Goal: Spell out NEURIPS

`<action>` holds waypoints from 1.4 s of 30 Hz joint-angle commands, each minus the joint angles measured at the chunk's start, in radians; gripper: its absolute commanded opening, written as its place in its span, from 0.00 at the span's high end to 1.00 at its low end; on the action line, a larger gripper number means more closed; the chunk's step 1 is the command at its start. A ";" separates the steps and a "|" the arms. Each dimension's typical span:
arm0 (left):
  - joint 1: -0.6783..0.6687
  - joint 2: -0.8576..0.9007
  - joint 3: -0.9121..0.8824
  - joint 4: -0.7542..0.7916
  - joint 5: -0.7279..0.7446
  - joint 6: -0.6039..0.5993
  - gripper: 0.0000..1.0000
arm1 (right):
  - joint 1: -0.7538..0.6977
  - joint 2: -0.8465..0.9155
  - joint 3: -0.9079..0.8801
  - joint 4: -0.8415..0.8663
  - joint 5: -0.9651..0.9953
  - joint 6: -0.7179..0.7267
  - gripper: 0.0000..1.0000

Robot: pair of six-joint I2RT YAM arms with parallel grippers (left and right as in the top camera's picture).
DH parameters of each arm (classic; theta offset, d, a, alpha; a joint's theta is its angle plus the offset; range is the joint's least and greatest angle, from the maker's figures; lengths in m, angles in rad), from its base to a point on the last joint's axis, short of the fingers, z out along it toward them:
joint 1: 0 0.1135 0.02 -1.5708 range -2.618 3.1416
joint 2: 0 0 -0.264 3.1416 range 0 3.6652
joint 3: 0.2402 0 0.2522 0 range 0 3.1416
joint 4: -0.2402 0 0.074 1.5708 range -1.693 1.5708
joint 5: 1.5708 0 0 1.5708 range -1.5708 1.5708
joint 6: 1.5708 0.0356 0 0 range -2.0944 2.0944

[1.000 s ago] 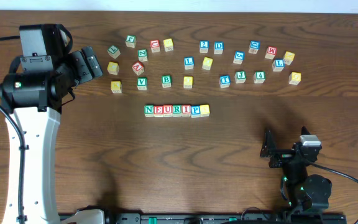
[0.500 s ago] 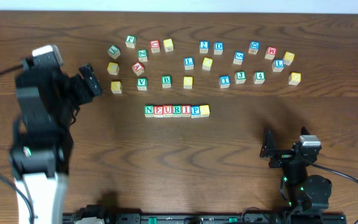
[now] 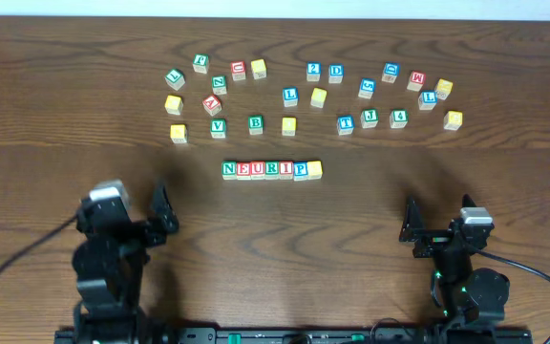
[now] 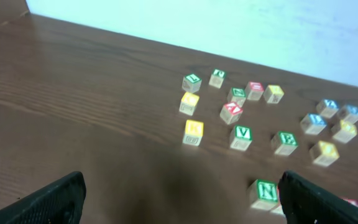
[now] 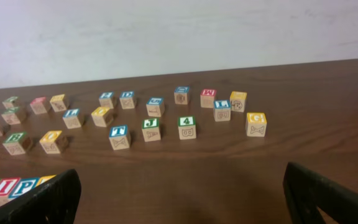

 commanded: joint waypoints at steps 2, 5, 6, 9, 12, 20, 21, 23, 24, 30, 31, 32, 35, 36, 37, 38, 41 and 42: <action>0.000 -0.172 -0.138 0.012 0.016 0.089 0.02 | -0.006 -0.006 -0.005 0.003 -0.003 -0.012 0.01; 0.000 -0.262 -0.218 0.013 0.011 0.124 0.02 | -0.006 -0.006 -0.005 0.003 -0.003 -0.012 0.01; 0.000 -0.287 -0.241 0.016 0.004 0.132 0.02 | -0.006 -0.006 -0.005 0.003 -0.003 -0.012 0.01; 0.001 -0.338 -0.298 0.069 0.003 0.172 0.02 | -0.006 -0.006 -0.005 0.003 -0.003 -0.012 0.01; 0.002 -0.338 -0.303 0.086 -0.001 0.214 0.03 | -0.006 -0.006 -0.005 0.003 -0.003 -0.012 0.01; 0.002 -0.338 -0.306 0.087 -0.018 0.206 0.02 | -0.006 -0.006 -0.005 0.003 -0.003 -0.012 0.01; 0.002 -0.338 -0.306 0.087 -0.018 0.206 0.02 | -0.006 -0.006 -0.005 0.003 -0.003 -0.012 0.01; 0.002 -0.338 -0.306 0.087 -0.018 0.206 0.02 | -0.006 -0.006 -0.005 0.003 -0.003 -0.012 0.01; 0.002 -0.338 -0.306 0.087 -0.018 0.206 0.03 | -0.006 -0.006 -0.005 0.003 -0.003 -0.012 0.01; 0.002 -0.335 -0.306 0.087 -0.018 0.206 0.03 | -0.006 -0.006 -0.005 0.003 -0.003 -0.012 0.01; 0.002 -0.335 -0.306 0.087 -0.018 0.206 0.03 | -0.006 -0.005 -0.005 0.003 -0.003 -0.012 0.01; 0.002 -0.335 -0.306 0.087 -0.018 0.206 0.02 | -0.006 -0.005 -0.005 0.003 -0.003 -0.012 0.01; 0.002 -0.335 -0.306 0.087 -0.018 0.206 0.03 | -0.006 -0.005 -0.005 0.003 -0.003 -0.012 0.01; 0.002 -0.335 -0.306 0.087 -0.018 0.206 0.02 | -0.006 -0.005 -0.005 0.003 -0.003 -0.012 0.01; 0.002 -0.335 -0.306 0.087 -0.018 0.206 0.02 | -0.006 -0.005 -0.005 0.003 -0.003 -0.012 0.01; 0.002 -0.335 -0.306 0.087 -0.018 0.206 0.02 | -0.006 -0.005 -0.005 0.003 -0.003 -0.012 0.01; 0.002 -0.335 -0.306 0.087 -0.018 0.206 0.03 | -0.006 -0.005 -0.005 0.003 -0.003 -0.012 0.01; 0.002 -0.335 -0.306 0.087 -0.018 0.206 0.03 | -0.006 -0.005 -0.005 0.003 -0.003 -0.012 0.01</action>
